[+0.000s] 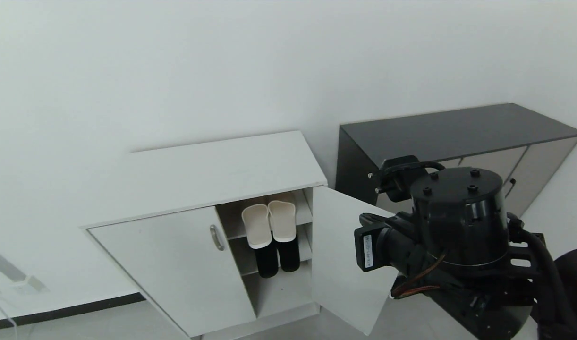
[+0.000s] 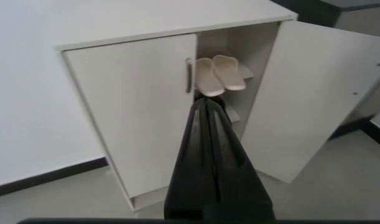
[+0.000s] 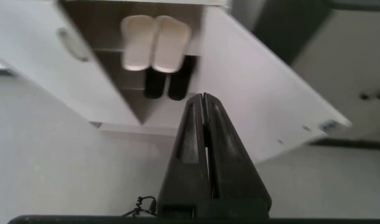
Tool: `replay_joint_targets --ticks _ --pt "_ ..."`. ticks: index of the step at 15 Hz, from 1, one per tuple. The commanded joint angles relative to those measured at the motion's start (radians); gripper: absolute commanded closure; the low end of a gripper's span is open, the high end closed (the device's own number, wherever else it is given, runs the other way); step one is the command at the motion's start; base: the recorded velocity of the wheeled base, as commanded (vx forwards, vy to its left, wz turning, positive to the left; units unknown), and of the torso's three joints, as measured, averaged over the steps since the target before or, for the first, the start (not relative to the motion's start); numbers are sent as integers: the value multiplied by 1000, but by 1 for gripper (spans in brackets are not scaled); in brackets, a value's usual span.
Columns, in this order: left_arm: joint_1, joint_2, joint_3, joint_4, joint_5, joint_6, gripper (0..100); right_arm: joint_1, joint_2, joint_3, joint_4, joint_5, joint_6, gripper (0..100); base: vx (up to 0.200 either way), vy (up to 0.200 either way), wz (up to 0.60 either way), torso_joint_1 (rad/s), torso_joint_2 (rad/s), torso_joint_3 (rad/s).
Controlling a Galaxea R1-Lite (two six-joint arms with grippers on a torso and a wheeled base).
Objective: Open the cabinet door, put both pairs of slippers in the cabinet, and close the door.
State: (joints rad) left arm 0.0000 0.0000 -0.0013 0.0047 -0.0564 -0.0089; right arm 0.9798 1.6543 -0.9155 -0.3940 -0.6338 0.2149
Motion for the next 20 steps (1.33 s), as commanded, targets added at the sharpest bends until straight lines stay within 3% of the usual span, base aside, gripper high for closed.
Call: replay_joint_targets --ticks 1,6,13,15,17,19,20 --pt "0 0 0 0 0 0 100 -9 7 0 -12 0 0 100 0 0 0 0 0 0" --pt "0 0 0 0 0 0 100 -21 22 0 -20 0 -2 100 0 0 0 0 0 0" --pt "0 0 0 0 1 0 100 -36 32 -2 -20 2 -2 100 -171 0 0 1 2 1" --pt "0 0 1 0 0 1 100 -127 71 -51 -20 11 -19 100 0 0 0 0 0 0" --pt "0 0 0 0 1 1 100 -265 130 -169 0 125 -43 100 0 0 0 0 0 0" --pt "0 0 0 0 0 0 100 -366 180 -304 109 217 -43 100 0 0 0 0 0 0" --pt "0 0 1 0 0 0 100 -434 246 -456 239 241 -25 100 0 0 0 0 0 0"
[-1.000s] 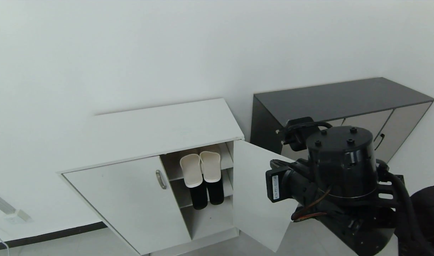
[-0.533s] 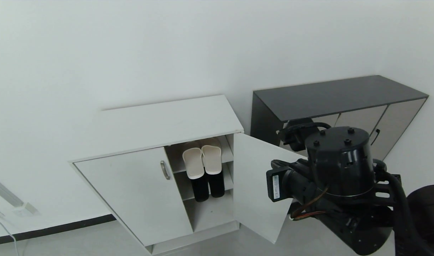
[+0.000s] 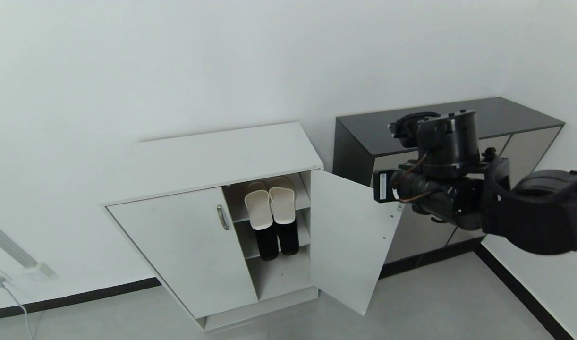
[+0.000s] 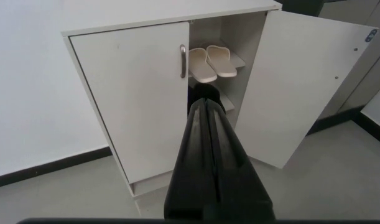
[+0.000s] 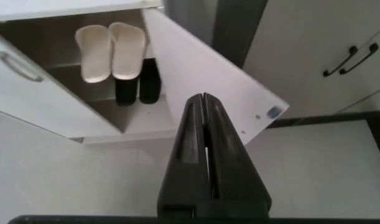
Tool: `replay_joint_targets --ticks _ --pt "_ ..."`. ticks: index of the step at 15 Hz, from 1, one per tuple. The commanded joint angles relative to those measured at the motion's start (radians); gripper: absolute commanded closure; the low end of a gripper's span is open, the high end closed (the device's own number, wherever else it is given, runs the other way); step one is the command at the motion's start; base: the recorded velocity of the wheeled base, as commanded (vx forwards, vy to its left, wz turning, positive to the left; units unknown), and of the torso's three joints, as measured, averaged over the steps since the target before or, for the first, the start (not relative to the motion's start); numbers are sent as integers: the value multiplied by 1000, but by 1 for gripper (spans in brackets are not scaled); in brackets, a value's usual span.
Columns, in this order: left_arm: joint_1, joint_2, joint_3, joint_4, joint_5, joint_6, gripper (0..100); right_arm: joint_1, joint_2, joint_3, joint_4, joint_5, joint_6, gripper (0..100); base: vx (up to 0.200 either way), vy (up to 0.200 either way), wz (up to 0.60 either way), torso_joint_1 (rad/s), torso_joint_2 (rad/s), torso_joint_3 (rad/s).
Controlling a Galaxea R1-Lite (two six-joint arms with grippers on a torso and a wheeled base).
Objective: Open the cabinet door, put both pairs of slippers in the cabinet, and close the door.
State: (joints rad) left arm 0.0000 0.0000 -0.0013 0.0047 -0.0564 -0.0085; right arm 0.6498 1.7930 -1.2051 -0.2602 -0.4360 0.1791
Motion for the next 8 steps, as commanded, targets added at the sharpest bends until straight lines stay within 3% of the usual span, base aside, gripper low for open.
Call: replay_joint_targets --ticks 1,8 --pt "0 0 0 0 1 -1 100 -133 154 -248 145 56 23 100 0 0 0 0 0 0" --pt "0 0 1 0 1 -1 100 -237 428 -493 164 131 74 100 0 0 0 0 0 0"
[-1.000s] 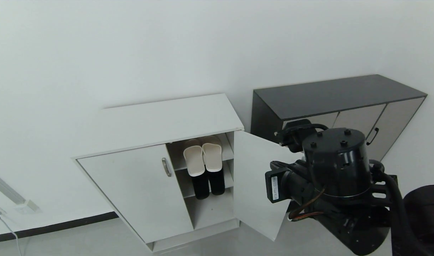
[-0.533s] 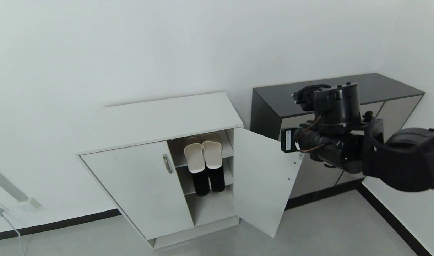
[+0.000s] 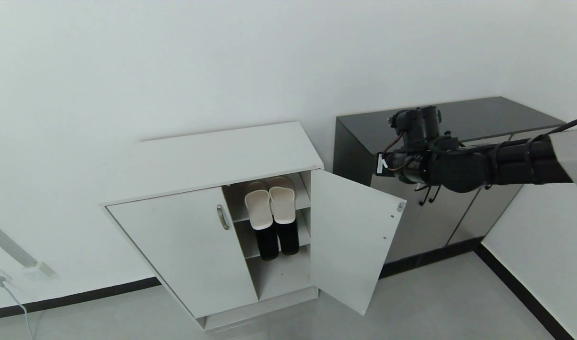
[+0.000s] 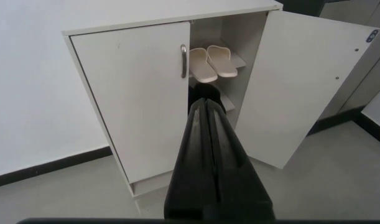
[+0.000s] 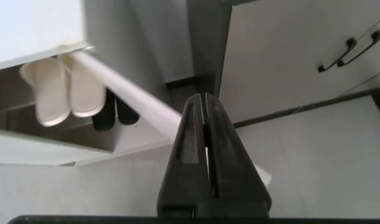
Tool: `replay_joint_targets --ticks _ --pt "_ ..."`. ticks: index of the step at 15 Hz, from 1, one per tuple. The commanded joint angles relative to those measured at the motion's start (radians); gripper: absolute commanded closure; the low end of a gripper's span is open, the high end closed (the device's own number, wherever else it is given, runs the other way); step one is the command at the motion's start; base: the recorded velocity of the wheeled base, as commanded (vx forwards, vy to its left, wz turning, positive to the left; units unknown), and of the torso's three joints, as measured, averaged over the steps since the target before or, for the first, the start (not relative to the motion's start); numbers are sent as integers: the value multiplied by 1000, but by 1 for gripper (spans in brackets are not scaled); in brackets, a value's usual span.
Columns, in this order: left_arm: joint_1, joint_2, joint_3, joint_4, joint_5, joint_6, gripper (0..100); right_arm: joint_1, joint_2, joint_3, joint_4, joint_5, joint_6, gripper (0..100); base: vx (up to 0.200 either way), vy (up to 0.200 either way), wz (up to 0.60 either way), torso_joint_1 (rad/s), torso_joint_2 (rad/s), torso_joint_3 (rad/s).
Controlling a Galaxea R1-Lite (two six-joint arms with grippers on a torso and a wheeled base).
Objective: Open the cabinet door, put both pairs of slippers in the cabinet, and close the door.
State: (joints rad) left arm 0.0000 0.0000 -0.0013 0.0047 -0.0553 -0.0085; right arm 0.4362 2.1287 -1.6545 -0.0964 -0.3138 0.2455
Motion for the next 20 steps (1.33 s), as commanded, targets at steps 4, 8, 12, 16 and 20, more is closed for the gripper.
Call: replay_joint_targets --ticks 4,8,12,16,20 --pt "0 0 0 0 0 -1 100 -34 152 -88 -2 10 8 100 0 0 0 0 0 0" --pt "0 0 0 0 0 -1 100 -36 178 -97 0 10 9 100 0 0 0 0 0 0" --pt "0 0 0 0 0 -1 100 -34 186 -93 3 10 26 100 0 0 0 0 0 0" --pt "0 0 0 0 -1 -1 100 -16 154 -45 3 10 29 100 0 0 0 0 0 0" --pt "0 0 0 0 -1 -1 100 69 59 94 -11 5 32 100 0 0 0 0 0 0"
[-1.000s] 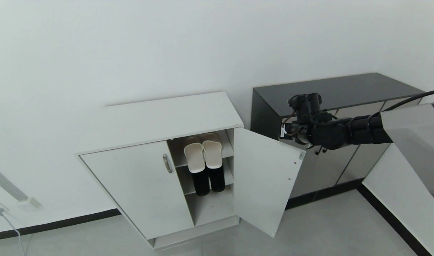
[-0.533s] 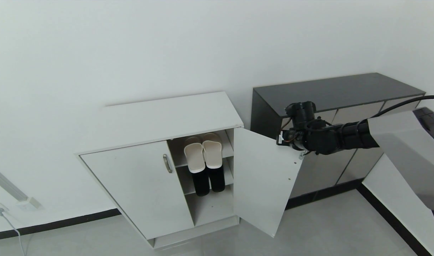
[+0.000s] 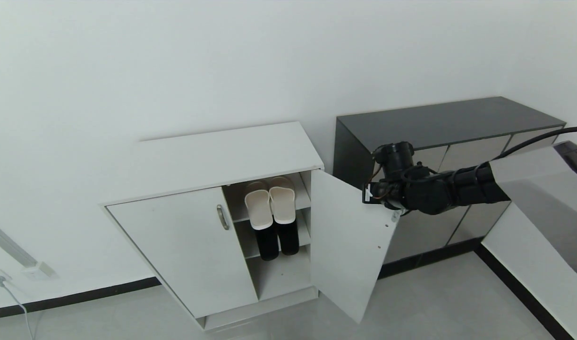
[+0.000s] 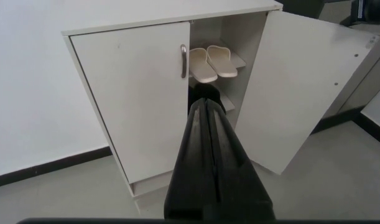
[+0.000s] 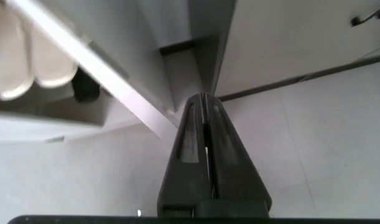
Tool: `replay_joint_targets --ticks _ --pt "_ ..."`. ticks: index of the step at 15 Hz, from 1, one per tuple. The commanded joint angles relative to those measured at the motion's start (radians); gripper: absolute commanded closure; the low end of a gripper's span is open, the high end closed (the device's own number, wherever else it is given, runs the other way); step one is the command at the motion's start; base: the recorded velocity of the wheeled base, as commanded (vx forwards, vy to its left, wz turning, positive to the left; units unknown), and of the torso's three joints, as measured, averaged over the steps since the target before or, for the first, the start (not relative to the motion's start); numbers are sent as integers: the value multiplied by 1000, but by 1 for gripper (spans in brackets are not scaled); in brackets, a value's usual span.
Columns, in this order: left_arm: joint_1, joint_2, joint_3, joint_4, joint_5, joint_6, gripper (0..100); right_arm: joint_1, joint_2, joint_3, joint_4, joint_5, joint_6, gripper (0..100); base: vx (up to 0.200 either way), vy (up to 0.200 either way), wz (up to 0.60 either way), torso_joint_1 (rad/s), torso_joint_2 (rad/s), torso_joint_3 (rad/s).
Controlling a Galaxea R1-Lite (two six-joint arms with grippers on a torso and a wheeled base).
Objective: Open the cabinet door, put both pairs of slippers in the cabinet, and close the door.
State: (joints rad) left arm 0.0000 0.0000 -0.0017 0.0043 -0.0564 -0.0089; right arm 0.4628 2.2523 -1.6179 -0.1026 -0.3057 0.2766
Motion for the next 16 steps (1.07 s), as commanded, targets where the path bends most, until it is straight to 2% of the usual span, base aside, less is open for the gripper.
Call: replay_joint_targets --ticks 1,6,12,16 --pt "0 0 0 0 0 0 100 74 -92 104 -20 -4 1 100 0 0 0 0 0 0" --pt "0 0 0 0 1 0 100 192 -204 279 -101 0 3 100 0 0 0 0 0 0" --pt "0 0 0 0 1 0 100 269 -313 438 -178 2 -10 100 0 0 0 0 0 0" --pt "0 0 0 0 0 0 100 287 -336 481 -183 -1 -11 100 0 0 0 0 0 0"
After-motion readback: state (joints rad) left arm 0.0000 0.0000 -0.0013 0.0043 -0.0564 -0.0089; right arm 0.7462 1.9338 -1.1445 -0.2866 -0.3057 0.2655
